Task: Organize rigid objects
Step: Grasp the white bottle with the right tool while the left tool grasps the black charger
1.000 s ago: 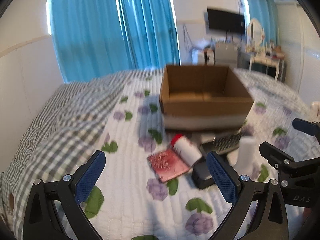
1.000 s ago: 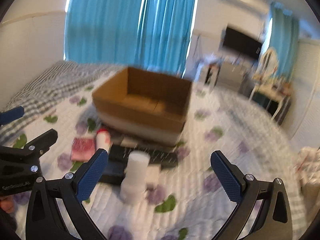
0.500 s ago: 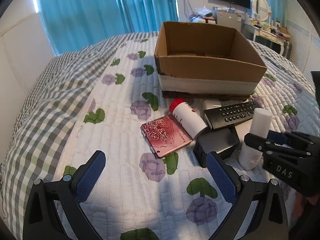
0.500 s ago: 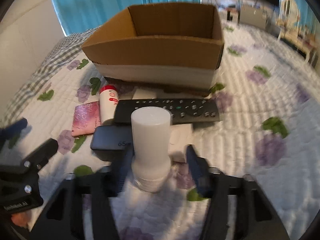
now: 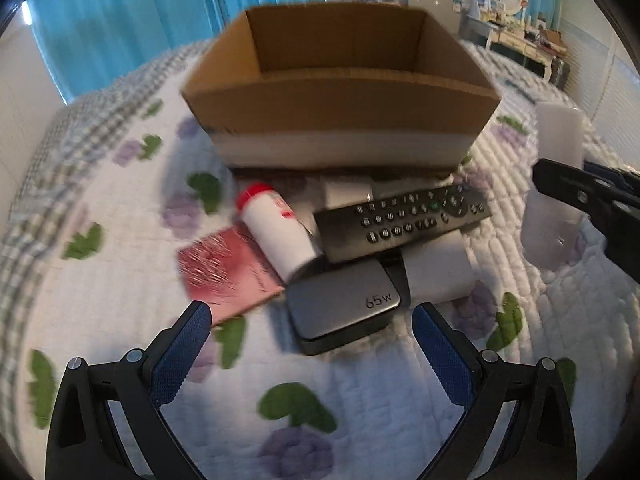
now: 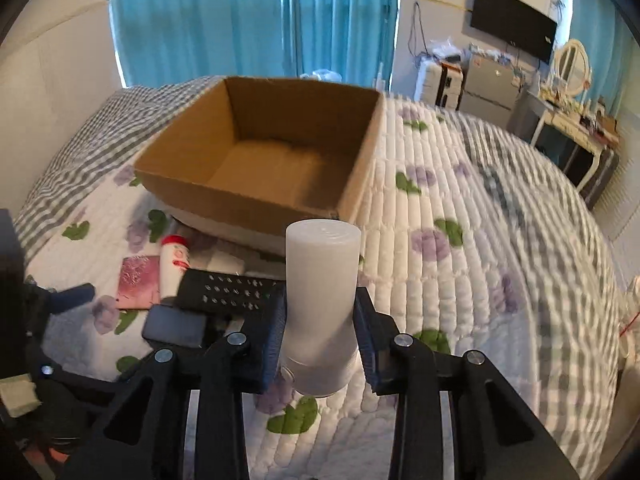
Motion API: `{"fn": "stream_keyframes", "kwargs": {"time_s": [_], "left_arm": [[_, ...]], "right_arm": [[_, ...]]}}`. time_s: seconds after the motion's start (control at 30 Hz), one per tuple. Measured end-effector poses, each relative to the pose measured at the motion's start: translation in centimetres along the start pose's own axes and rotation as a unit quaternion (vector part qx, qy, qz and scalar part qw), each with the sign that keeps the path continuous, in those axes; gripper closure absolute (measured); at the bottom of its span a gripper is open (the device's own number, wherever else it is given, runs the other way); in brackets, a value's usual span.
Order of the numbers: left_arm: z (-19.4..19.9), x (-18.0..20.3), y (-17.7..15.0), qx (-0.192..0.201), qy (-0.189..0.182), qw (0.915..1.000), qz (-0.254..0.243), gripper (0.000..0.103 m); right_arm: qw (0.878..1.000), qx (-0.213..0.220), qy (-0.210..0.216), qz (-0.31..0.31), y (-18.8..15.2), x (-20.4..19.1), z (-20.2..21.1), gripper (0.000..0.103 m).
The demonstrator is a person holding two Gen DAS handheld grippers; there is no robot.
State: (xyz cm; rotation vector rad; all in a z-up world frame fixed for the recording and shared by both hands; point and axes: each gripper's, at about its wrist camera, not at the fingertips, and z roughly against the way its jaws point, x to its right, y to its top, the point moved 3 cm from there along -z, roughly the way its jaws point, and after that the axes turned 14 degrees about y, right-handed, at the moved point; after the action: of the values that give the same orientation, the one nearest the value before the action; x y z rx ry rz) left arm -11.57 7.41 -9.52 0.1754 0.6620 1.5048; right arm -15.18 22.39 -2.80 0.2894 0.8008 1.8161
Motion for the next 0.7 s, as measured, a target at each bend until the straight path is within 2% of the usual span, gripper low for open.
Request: {"fn": "stream_keyframes", "kwargs": {"time_s": [0.13, 0.2, 0.23, 0.33, 0.47, 0.7], "left_arm": [[-2.1, 0.5, 0.1, -0.028, -0.007, 0.9990, 0.035, 0.003], [-2.7, 0.5, 0.3, -0.034, -0.021, 0.9978, 0.052, 0.009], [-2.9, 0.6, 0.3, -0.038, -0.029, 0.9973, 0.055, 0.016], [-3.1, 1.3, 0.2, -0.044, -0.038, 0.9972, 0.048, 0.028], [-2.3, 1.7, 0.0, -0.036, -0.027, 0.9986, 0.029, 0.029], [1.8, 0.4, 0.0, -0.004, -0.039, 0.9991, 0.019, 0.030]], "right_arm": [[1.000, -0.006, 0.004, -0.002, -0.6, 0.1, -0.6, 0.070], [1.000, 0.003, 0.003, 0.003, -0.4, -0.2, -0.3, 0.070], [1.000, 0.006, 0.005, 0.005, -0.4, -0.4, -0.3, 0.070], [1.000, 0.003, 0.001, 0.011, -0.7, -0.5, -0.4, 0.070], [1.000, 0.003, 0.002, 0.005, -1.0, -0.3, -0.4, 0.070], [1.000, 0.013, -0.002, 0.008, -0.8, -1.0, 1.1, 0.070]]}}
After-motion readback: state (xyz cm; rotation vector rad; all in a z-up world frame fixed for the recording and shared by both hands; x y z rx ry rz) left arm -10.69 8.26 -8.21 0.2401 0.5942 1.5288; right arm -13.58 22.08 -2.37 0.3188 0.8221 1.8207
